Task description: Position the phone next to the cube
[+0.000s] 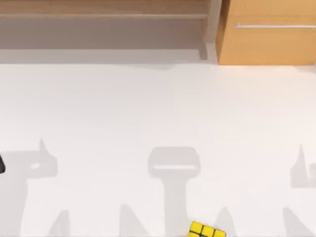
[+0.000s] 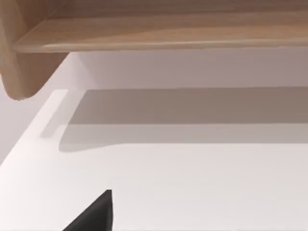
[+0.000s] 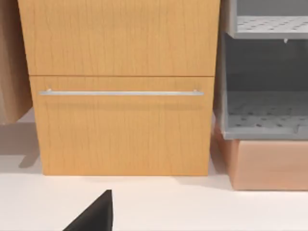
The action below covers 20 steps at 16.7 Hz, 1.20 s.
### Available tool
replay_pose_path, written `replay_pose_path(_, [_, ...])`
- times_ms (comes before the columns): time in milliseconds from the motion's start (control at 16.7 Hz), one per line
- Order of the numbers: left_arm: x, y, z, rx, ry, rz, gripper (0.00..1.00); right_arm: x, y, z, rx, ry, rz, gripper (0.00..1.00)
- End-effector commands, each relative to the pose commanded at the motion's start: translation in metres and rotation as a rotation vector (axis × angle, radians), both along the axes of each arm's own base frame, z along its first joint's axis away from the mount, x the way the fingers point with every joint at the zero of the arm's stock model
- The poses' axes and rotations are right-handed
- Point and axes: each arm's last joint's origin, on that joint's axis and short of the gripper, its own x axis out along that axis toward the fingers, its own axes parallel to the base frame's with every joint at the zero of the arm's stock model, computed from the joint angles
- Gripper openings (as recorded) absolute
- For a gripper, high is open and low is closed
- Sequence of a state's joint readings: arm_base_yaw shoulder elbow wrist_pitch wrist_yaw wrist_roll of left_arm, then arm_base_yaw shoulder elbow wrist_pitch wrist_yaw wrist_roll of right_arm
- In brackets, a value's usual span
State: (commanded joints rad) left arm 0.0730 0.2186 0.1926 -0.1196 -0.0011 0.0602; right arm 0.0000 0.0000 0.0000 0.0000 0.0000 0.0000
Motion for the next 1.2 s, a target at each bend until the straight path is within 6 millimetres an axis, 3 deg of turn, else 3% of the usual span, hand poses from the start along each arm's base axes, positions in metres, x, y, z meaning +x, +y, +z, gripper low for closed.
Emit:
replay_pose_path(240, [0.031, 0.016, 0.035, 0.042, 0.273, 0.069, 1.00, 0.000, 0.000, 0.000, 0.000, 0.000, 0.000, 1.00])
replay_pose_path(480, [0.091, 0.050, 0.044, 0.039, 0.647, 0.112, 1.00, 0.000, 0.000, 0.000, 0.000, 0.000, 0.000, 1.00])
replay_pose_path(840, [0.172, 0.122, 0.009, -0.042, 1.114, 0.107, 1.00, 0.000, 0.000, 0.000, 0.000, 0.000, 0.000, 1.00])
replay_pose_path(1200, [0.212, 0.181, -0.040, -0.133, 1.353, 0.070, 1.00, 0.000, 0.000, 0.000, 0.000, 0.000, 0.000, 1.00])
